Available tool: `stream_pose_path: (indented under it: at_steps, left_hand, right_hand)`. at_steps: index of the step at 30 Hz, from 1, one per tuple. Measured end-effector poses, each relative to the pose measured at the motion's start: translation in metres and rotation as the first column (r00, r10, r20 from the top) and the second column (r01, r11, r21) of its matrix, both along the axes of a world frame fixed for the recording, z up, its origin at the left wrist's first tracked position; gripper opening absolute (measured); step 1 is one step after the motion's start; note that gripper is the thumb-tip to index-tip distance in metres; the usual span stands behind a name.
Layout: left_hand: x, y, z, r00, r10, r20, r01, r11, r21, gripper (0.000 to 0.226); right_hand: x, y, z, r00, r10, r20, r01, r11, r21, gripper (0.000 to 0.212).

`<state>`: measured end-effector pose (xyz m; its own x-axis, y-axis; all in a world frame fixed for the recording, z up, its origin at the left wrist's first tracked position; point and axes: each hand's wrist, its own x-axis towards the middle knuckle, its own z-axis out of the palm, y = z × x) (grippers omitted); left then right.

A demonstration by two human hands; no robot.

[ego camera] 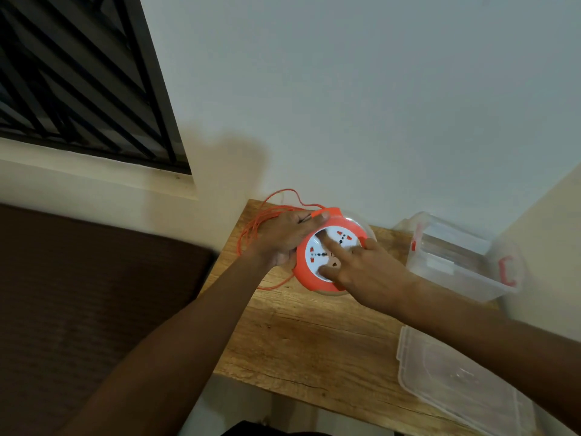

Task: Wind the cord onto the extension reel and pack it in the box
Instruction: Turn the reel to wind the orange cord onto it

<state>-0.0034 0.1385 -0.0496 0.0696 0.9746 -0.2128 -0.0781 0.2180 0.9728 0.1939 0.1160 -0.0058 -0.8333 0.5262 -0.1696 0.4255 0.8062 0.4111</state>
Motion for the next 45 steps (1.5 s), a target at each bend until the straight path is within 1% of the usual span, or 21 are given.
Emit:
stream_pose_path:
  at_steps: [2, 4, 6, 7, 8, 9, 10, 11, 12, 13, 14, 16, 18, 19, 21, 23, 27, 30, 33, 41, 45]
  left_hand:
    - [0.005, 0.0, 0.003, 0.994, 0.06, 0.09, -0.06, 0.998, 0.0, 0.043]
    - [0.01, 0.001, 0.004, 0.977, 0.143, 0.157, -0.144, 0.99, -0.006, 0.054]
    - [0.017, 0.001, 0.004, 0.957, 0.215, 0.197, -0.223, 0.975, 0.02, 0.056]
    - [0.021, 0.001, 0.005, 0.948, 0.246, 0.204, -0.258, 0.965, 0.038, 0.053]
    - [0.025, 0.0, 0.005, 0.942, 0.273, 0.195, -0.289, 0.956, 0.057, 0.048]
    - [0.027, 0.0, 0.004, 0.939, 0.299, 0.172, -0.315, 0.946, 0.079, 0.045]
    - [0.029, -0.001, 0.002, 0.936, 0.32, 0.145, -0.336, 0.937, 0.099, 0.045]
    - [0.029, -0.003, 0.0, 0.935, 0.331, 0.13, -0.345, 0.932, 0.109, 0.047]
    - [0.027, -0.004, -0.002, 0.936, 0.329, 0.128, -0.342, 0.934, 0.103, 0.049]
    - [0.024, -0.005, -0.004, 0.939, 0.314, 0.138, -0.327, 0.94, 0.091, 0.048]
    - [0.019, -0.006, -0.005, 0.944, 0.291, 0.153, -0.305, 0.949, 0.077, 0.046]
    - [0.011, -0.006, -0.006, 0.955, 0.253, 0.155, -0.263, 0.964, 0.048, 0.038]
    - [0.007, -0.006, -0.007, 0.962, 0.251, 0.108, -0.256, 0.966, 0.036, 0.04]
    - [0.006, -0.006, -0.008, 0.964, 0.251, 0.088, -0.255, 0.966, 0.04, 0.04]
    - [0.007, -0.007, -0.011, 0.967, 0.248, 0.061, -0.25, 0.967, 0.043, 0.041]
    - [0.007, -0.007, -0.012, 0.969, 0.24, 0.055, -0.243, 0.969, 0.04, 0.046]
    - [0.007, -0.01, -0.004, 0.982, 0.188, 0.004, -0.188, 0.981, 0.048, 0.035]
    - [0.01, -0.012, 0.0, 0.993, 0.108, -0.037, -0.104, 0.991, 0.089, 0.045]
    - [0.011, -0.013, 0.003, 0.996, 0.065, -0.057, -0.06, 0.994, 0.094, 0.042]
    - [0.005, -0.013, 0.01, 0.996, 0.079, 0.03, -0.081, 0.995, 0.058, 0.032]
    - [0.002, -0.012, 0.01, 0.994, 0.104, 0.038, -0.107, 0.992, 0.069, 0.04]
  right_hand:
    - [-0.003, -0.004, 0.0, 0.978, -0.137, -0.155, 0.131, 0.99, -0.049, 0.051]
    - [-0.007, -0.008, -0.002, 0.894, -0.291, -0.341, 0.253, 0.955, -0.154, 0.048]
    - [-0.014, -0.01, -0.01, 0.734, -0.449, -0.51, 0.311, 0.889, -0.336, 0.048]
    - [-0.02, -0.011, -0.014, 0.616, -0.559, -0.555, 0.309, 0.82, -0.482, 0.051]
    - [-0.027, -0.012, -0.015, 0.468, -0.689, -0.553, 0.271, 0.708, -0.653, 0.055]
    - [-0.035, -0.015, -0.015, 0.315, -0.808, -0.497, 0.184, 0.566, -0.804, 0.057]
    - [-0.042, -0.017, -0.015, 0.191, -0.885, -0.424, 0.075, 0.444, -0.893, 0.059]
    - [-0.048, -0.019, -0.015, 0.118, -0.921, -0.37, -0.01, 0.372, -0.928, 0.061]
    - [-0.051, -0.02, -0.015, 0.094, -0.933, -0.348, -0.058, 0.344, -0.937, 0.062]
    - [-0.05, -0.021, -0.015, 0.116, -0.926, -0.36, -0.067, 0.354, -0.933, 0.061]
    - [-0.045, -0.02, -0.015, 0.189, -0.899, -0.394, -0.034, 0.395, -0.918, 0.059]
    - [-0.027, -0.016, -0.016, 0.464, -0.763, -0.45, 0.12, 0.558, -0.821, 0.065]
    - [-0.006, -0.011, -0.019, 0.713, -0.546, -0.44, 0.214, 0.768, -0.604, 0.065]
    - [0.004, -0.008, -0.02, 0.791, -0.444, -0.42, 0.211, 0.843, -0.495, 0.064]
    - [0.018, -0.004, -0.024, 0.869, -0.325, -0.374, 0.18, 0.91, -0.373, 0.06]
    - [0.025, -0.002, -0.025, 0.91, -0.237, -0.34, 0.138, 0.947, -0.291, 0.057]
    - [0.029, -0.001, -0.024, 0.951, -0.052, -0.305, 0.022, 0.995, -0.1, 0.052]
    - [0.028, 0.0, -0.023, 0.966, 0.046, -0.255, -0.057, 0.998, -0.034, 0.046]
    - [0.027, 0.0, -0.019, 0.978, 0.053, -0.202, -0.056, 0.998, -0.009, 0.048]
    - [0.027, -0.006, -0.012, 0.987, 0.0, -0.16, 0.001, 1.0, 0.006, 0.052]
    - [0.024, -0.007, -0.008, 0.987, -0.044, -0.152, 0.047, 0.999, 0.013, 0.054]
